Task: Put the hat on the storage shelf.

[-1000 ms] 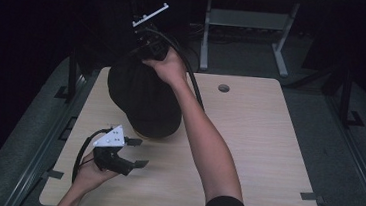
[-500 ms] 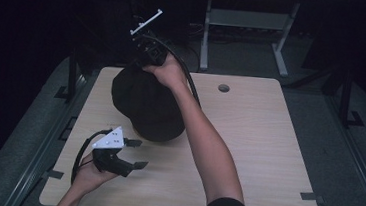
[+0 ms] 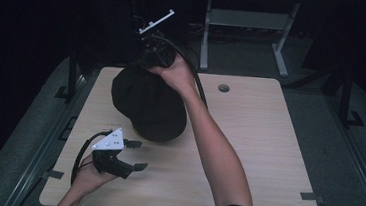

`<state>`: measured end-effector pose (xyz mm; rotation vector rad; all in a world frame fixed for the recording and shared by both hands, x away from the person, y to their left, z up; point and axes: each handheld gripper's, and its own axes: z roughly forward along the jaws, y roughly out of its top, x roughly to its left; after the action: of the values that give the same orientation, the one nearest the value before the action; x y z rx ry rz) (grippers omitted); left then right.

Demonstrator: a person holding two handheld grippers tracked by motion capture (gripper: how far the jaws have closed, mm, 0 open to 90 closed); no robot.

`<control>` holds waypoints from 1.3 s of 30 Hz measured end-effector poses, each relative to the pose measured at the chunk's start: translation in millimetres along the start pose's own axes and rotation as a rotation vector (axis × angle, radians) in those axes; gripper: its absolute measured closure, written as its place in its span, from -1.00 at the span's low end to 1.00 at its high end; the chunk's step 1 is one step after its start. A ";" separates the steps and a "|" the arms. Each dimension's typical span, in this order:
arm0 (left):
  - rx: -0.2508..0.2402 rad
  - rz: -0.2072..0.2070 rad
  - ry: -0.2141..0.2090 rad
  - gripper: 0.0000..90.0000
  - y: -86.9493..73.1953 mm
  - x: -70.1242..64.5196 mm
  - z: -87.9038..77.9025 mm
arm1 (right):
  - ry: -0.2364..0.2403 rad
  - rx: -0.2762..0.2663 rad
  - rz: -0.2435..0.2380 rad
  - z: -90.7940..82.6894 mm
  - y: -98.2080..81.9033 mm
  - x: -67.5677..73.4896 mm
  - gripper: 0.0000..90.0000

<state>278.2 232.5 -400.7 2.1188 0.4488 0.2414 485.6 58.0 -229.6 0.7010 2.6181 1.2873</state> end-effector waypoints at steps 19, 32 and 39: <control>0.008 -0.011 0.011 -0.47 -2.2 -0.7 -2.8 | 0.000 -0.144 0.030 -85.6 -55.3 -4.9 -0.33; 0.003 -0.025 0.023 -0.48 -4.0 0.4 -4.2 | -0.023 -0.162 0.041 -129.4 -111.2 0.3 -0.37; 0.008 -0.030 0.028 -0.51 -4.2 0.9 -5.1 | -0.043 -0.166 0.054 -149.1 -148.5 5.5 -0.38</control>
<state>276.3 238.9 -401.4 2.1169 0.4984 0.2523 381.4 -123.5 -251.7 0.7673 2.4386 1.4672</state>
